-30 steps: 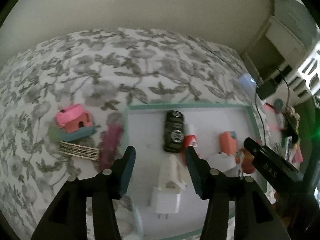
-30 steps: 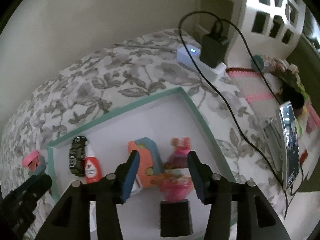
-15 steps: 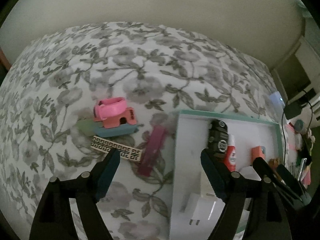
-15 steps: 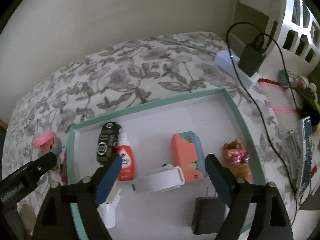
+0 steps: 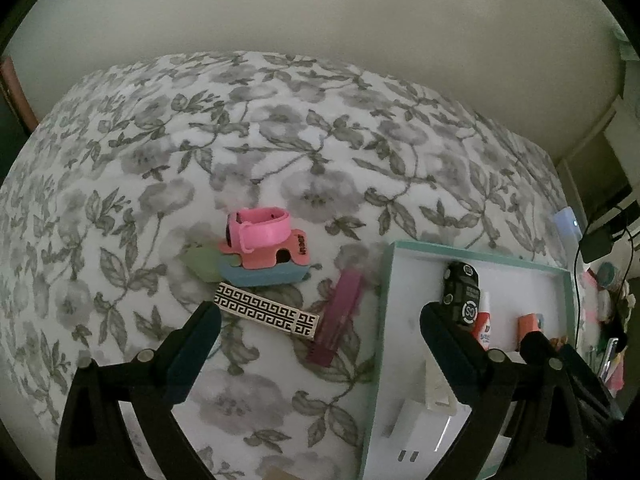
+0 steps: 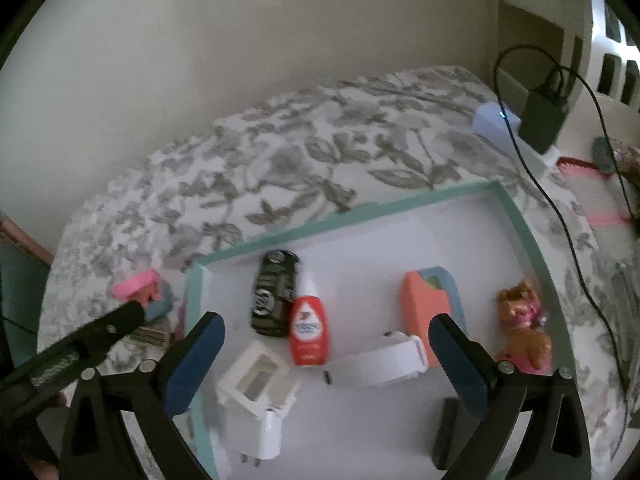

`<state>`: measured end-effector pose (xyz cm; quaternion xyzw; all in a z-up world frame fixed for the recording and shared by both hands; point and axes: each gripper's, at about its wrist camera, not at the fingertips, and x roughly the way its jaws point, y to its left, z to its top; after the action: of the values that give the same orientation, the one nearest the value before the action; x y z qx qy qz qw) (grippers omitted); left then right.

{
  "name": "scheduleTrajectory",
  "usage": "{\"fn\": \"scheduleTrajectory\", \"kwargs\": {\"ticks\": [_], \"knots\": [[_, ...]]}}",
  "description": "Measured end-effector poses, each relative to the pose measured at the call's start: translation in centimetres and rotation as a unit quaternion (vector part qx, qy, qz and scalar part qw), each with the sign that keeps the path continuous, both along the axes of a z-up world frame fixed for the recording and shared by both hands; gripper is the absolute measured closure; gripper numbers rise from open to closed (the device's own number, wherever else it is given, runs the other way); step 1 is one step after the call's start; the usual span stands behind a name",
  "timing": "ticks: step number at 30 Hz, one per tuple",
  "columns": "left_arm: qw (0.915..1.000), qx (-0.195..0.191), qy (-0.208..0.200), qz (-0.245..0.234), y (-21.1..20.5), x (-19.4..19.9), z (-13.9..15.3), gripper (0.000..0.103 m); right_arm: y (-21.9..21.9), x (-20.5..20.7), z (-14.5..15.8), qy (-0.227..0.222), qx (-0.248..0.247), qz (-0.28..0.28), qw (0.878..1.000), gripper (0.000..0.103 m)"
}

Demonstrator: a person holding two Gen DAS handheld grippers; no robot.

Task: Organize rigid objects
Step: 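Lift both tools away from the tray toward the remaining pile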

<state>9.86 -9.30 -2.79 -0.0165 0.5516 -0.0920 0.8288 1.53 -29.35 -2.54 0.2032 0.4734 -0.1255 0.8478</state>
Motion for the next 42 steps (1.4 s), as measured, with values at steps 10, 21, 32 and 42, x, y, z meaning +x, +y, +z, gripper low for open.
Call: {"fn": "scheduleTrajectory", "kwargs": {"ticks": [10,21,32,42], "knots": [[0.9997,-0.012,0.0,0.023,2.2,0.5,0.3,0.003,2.2,1.0,1.5,-0.038,-0.005,0.032,0.999,0.0],[0.9975,-0.031,0.005,0.063,6.9,1.5,0.2,0.003,3.6,1.4,3.5,-0.076,-0.039,0.02,0.996,0.0],[0.994,-0.032,0.0,0.104,12.4,3.0,-0.1,0.003,8.7,4.0,1.4,-0.034,-0.023,0.082,0.996,0.0],[0.9952,-0.029,0.061,0.072,11.7,3.8,-3.7,0.003,13.4,6.6,-1.1,0.016,-0.036,0.126,0.991,0.0]]}}
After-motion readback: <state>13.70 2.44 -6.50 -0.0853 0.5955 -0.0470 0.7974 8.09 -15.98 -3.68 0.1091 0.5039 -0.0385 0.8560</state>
